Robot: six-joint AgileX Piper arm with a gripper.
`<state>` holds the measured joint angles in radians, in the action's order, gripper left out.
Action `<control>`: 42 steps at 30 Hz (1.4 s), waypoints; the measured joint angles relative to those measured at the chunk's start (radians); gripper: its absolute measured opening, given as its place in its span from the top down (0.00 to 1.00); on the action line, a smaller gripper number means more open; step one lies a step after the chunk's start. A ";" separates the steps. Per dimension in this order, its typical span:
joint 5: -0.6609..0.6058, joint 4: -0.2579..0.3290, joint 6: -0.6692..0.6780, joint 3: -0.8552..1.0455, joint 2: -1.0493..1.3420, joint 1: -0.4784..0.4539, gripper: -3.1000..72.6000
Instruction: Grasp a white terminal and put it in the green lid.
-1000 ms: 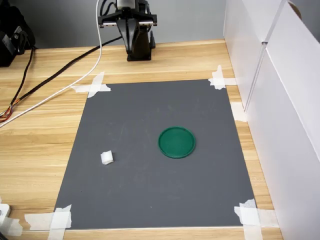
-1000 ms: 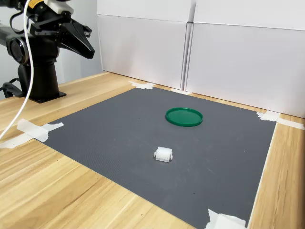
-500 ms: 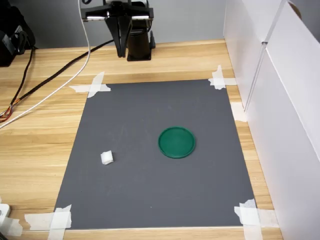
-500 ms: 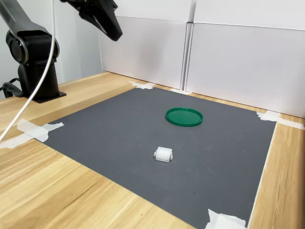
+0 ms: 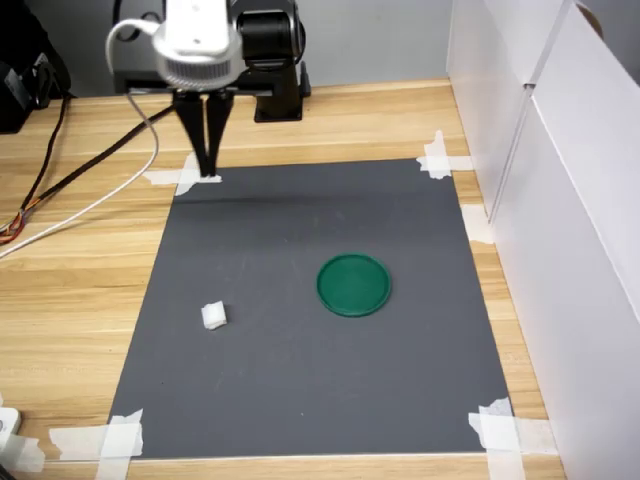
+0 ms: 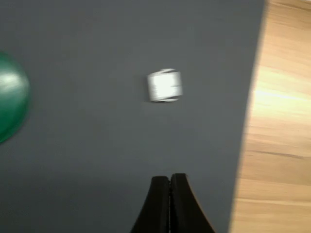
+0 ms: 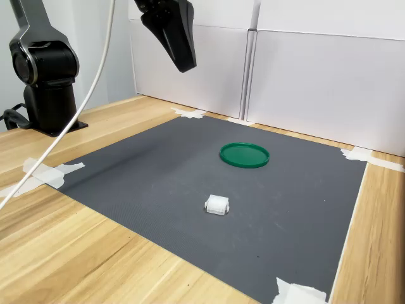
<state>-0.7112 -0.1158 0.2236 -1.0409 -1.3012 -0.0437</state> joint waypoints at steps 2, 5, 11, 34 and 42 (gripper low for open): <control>0.019 0.003 0.056 -0.022 -0.032 -0.044 0.99; 0.024 0.012 0.216 -0.060 -0.085 -0.071 0.99; -0.010 0.047 0.538 -0.165 -0.199 -0.071 0.99; -0.272 0.249 0.967 -0.326 -0.417 -0.072 0.82; -0.162 0.213 0.899 -0.326 -0.436 -0.072 0.31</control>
<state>-0.8734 0.0976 1.1226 -1.3674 -1.7372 -0.1159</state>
